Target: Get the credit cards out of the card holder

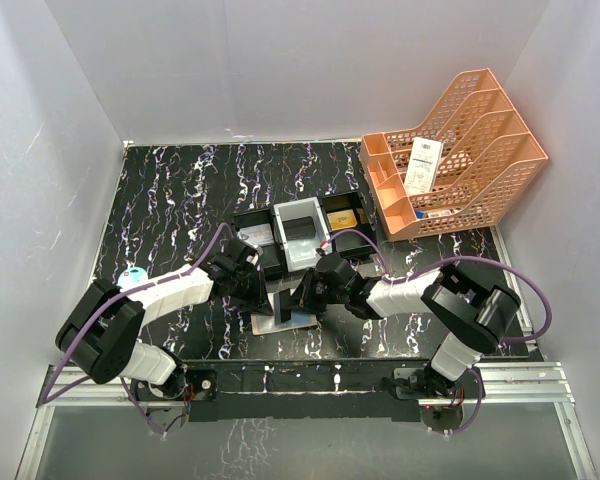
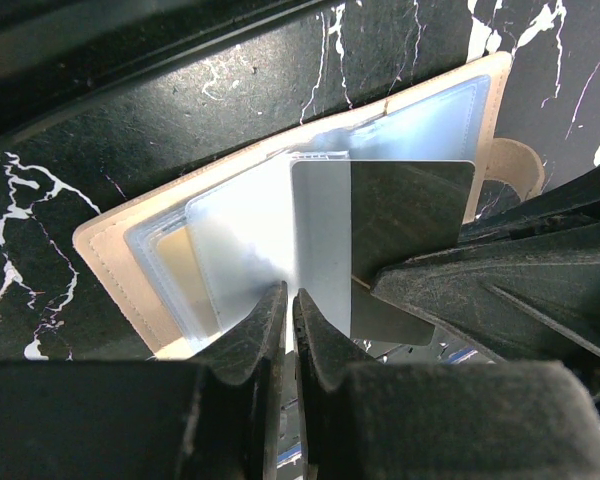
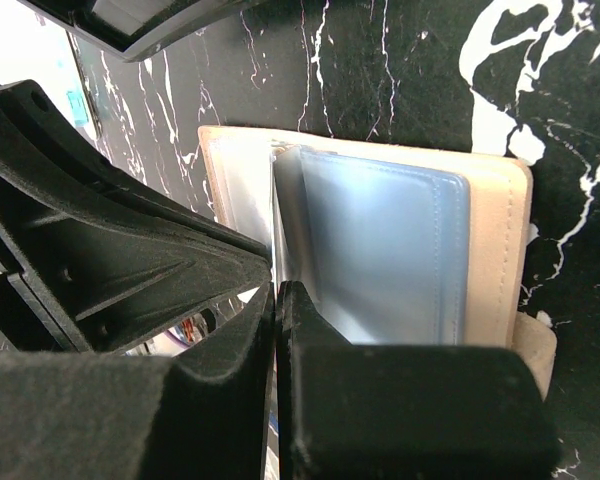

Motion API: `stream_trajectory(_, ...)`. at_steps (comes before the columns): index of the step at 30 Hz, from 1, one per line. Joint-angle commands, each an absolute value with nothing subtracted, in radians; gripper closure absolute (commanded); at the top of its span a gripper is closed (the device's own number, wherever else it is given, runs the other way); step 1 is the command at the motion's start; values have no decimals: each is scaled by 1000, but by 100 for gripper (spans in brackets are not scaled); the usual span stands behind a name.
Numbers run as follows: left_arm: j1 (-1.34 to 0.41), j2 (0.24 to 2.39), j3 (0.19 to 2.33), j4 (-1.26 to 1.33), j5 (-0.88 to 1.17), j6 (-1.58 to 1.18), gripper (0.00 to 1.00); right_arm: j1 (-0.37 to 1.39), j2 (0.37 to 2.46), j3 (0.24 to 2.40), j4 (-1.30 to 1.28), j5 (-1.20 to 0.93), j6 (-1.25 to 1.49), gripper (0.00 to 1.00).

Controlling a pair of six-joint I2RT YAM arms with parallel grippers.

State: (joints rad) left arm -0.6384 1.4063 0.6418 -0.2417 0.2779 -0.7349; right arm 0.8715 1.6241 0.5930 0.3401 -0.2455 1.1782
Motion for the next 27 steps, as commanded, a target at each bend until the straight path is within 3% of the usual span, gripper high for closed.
stream_trajectory(1,-645,1388,627,-304,241,-721,93,874,1609,611,375,-253,1169,97)
stream_trajectory(4,-645,1390,628,-304,240,-721,93,874,1629,623,384,-261,1176,89)
stream_trajectory(7,-644,1393,628,-305,240,-722,93,873,1650,654,369,-257,1173,87)
stream_trajectory(12,-647,1388,626,-307,235,-726,94,874,1658,676,346,-250,1167,100)
stream_trajectory(14,-647,1383,626,-310,231,-726,93,874,1635,667,316,-224,1160,100)
stream_trajectory(22,-647,1328,625,-341,189,-725,94,871,1393,619,147,-72,1065,100)
stream_trajectory(27,-648,1246,657,-395,139,-744,87,871,1212,621,79,64,947,100)
